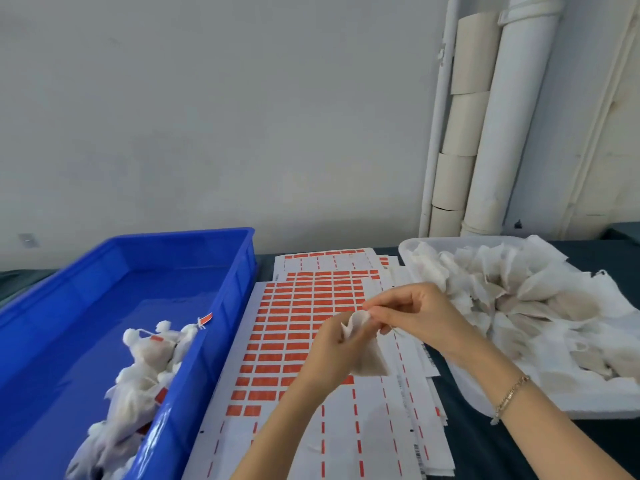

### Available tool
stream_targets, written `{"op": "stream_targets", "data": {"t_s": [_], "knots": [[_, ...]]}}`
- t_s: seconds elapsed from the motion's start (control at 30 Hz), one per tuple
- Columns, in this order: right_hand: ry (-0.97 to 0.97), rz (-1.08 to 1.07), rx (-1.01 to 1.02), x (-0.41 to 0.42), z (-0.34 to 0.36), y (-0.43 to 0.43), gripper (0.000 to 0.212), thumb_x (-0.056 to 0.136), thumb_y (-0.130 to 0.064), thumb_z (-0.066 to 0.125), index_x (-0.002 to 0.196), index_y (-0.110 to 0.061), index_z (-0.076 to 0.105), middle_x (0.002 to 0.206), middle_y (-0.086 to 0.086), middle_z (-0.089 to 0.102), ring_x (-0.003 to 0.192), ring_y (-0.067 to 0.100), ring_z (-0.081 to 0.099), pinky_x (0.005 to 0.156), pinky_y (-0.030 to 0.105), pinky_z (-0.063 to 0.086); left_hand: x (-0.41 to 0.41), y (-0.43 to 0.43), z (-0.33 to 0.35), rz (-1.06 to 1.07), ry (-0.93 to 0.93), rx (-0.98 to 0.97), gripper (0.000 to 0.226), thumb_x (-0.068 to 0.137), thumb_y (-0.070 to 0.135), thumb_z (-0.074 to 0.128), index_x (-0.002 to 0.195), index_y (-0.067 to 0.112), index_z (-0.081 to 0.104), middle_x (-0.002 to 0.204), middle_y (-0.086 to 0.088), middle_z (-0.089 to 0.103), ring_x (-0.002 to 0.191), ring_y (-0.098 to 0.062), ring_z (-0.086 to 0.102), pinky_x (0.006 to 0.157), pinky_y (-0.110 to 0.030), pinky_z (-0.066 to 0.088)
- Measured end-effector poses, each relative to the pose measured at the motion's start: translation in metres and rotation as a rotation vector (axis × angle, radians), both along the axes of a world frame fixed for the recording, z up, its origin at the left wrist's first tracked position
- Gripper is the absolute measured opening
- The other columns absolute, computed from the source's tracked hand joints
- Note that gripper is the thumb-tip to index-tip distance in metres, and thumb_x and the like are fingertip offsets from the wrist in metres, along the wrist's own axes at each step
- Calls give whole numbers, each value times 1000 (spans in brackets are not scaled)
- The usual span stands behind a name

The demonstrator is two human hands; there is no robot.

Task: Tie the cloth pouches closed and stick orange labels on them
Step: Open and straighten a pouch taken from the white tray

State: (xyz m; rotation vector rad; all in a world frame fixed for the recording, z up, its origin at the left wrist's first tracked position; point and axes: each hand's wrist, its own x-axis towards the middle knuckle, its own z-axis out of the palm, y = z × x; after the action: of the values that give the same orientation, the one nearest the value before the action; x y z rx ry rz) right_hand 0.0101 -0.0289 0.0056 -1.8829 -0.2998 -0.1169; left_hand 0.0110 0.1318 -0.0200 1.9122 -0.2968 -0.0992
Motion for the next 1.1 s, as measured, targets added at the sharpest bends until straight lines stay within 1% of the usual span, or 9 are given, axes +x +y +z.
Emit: {"op": "stream_targets", "data": {"t_s": [0.07,0.13,0.27,0.43,0.53,0.8,0.93,1.0,1.1], "knots": [[41,44,38,-2,-6,7,14,83,-13,72,93,-21,77,85,-2,75,78,16,72,70,22,57,-7,8,-7,-8,7,-51,8,89,46,57,82,43,56,75,32,61,78,-5,59,60,-11,43],[74,61,37,-4,-11,10,15,83,-11,71,94,-20,76,85,-2,75,79,16,73,72,23,57,-12,12,-15,9,52,-96,7,87,48,57,87,42,59,81,25,63,81,-6,61,65,-13,42],[44,-28,-117,-7,-19,16,18,83,-10,71,92,-25,75,87,-9,74,78,7,71,73,21,58,-18,18,-24,55,104,-195,21,82,53,57,96,38,60,73,20,65,70,3,63,52,-7,45],[-94,-129,-300,-14,-31,28,20,84,-16,71,99,-29,72,91,-18,69,81,-2,67,76,8,51,-21,13,-25,130,135,-291,19,91,44,55,76,37,65,76,23,64,77,-5,63,55,-7,44],[-195,-175,-337,-16,-37,33,18,84,-17,71,100,-24,73,89,-18,68,77,-6,63,74,1,46,-25,10,-27,154,161,-354,29,92,33,57,65,34,66,78,24,64,88,-11,57,67,-17,40],[-329,-298,-320,-9,-42,45,10,87,-18,67,97,-16,69,94,-13,63,78,-6,59,72,-1,45,-35,10,-28,144,159,-454,36,93,21,52,58,27,57,71,12,64,89,-20,56,86,-39,49],[-347,-324,-297,-3,-41,51,11,88,-24,64,97,-18,66,95,-16,61,81,-7,59,72,-1,44,-39,9,-24,186,177,-471,36,96,28,50,62,32,60,72,18,62,83,-12,58,72,-22,49],[-375,-376,-281,2,-38,52,11,88,-21,65,97,-17,68,96,-13,64,81,-6,58,72,-2,43,-41,8,-25,150,233,-458,26,97,37,47,75,33,60,75,19,63,76,-4,62,61,-14,48],[-438,-446,-259,6,-28,41,11,87,-12,67,98,-12,71,97,-4,70,82,-1,60,72,0,46,-46,10,-32,82,310,-381,24,96,48,41,91,33,58,74,13,64,69,-2,63,64,-12,48]]}}
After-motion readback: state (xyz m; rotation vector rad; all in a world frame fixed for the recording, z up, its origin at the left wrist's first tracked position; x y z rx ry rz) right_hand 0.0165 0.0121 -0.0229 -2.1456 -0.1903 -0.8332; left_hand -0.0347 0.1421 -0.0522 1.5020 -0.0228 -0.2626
